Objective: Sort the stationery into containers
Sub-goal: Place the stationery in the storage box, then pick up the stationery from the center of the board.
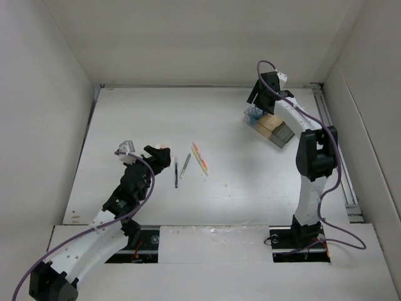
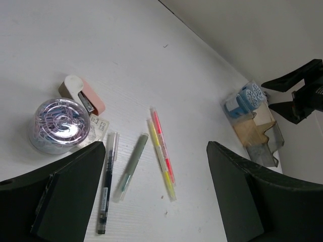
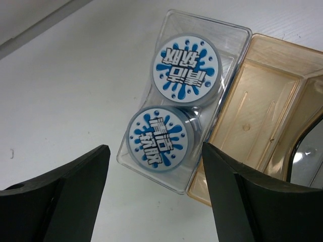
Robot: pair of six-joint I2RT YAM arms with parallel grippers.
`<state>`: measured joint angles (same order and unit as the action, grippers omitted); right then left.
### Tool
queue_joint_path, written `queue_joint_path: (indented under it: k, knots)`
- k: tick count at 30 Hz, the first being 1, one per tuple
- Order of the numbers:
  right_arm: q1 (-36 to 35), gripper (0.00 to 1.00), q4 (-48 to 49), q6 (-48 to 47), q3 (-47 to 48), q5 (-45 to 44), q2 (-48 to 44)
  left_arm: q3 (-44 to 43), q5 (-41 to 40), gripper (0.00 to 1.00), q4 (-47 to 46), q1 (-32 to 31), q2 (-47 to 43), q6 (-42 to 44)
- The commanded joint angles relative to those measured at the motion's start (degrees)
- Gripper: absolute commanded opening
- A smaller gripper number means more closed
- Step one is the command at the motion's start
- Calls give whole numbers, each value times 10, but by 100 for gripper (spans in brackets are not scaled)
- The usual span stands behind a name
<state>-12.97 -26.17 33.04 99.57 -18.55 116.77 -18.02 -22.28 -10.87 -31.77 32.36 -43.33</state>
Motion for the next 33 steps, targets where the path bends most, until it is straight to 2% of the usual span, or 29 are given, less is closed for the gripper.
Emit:
queue_joint_path:
  k: [1, 3, 4, 6, 10, 12, 13, 14, 15, 16, 18, 21, 26, 27, 28, 29, 33]
  knots:
    - [-7, 80, 5, -5, 35, -13, 0, -21, -6, 79, -14, 1, 1, 7]
    - [-7, 80, 0, -5, 35, -13, 0, -21, -11, 79, -14, 1, -4, 7]
    - [-7, 84, 0, -5, 35, -13, 0, -21, -11, 79, -9, 1, -5, 7]
    - [-13, 85, -5, 1, 35, -13, -7, -21, -11, 79, -9, 1, -5, 7]
    - [-45, 84, 23, 1, 0, -1, -69, -21, -16, 79, -9, 1, -5, 7]
    - [-75, 68, 36, 1, -16, 19, -94, -21, -27, 79, -3, 1, -10, 7]
    - [-86, 56, 54, 1, -37, 29, -106, -21, -27, 79, -3, 1, -10, 7]
    - [-99, 29, 66, 1, -50, 39, -129, -21, -33, 79, -3, 1, -10, 7]
    - [-111, 18, 77, 1, -64, 47, -138, -21, -38, 79, 2, 1, -10, 7]
    - [-137, 10, 88, 1, -77, 71, -146, -21, -44, 79, 2, 1, -10, 2]
    - [-165, 0, 101, 1, -111, 90, -161, -21, -51, 79, 2, 1, -4, 2]
    - [-225, 0, 113, 6, -147, 90, -161, -32, -63, 79, 19, 1, 16, -9]
    - [-307, 3, 106, 1, -168, 19, -137, -38, -63, 79, 19, 1, 34, -9]
    - [-314, 6, 100, 1, -168, 19, -130, -38, -63, 79, 19, 1, 34, -14]
    - [-320, 17, 100, 1, -168, 19, -116, -38, -63, 79, 19, 1, 34, -14]
    - [-332, 24, 100, 1, -168, 29, -103, -38, -63, 79, 19, 1, 34, -14]
    - [-368, 39, 101, 7, -168, 47, -93, -32, -63, 77, 19, 1, 17, -14]
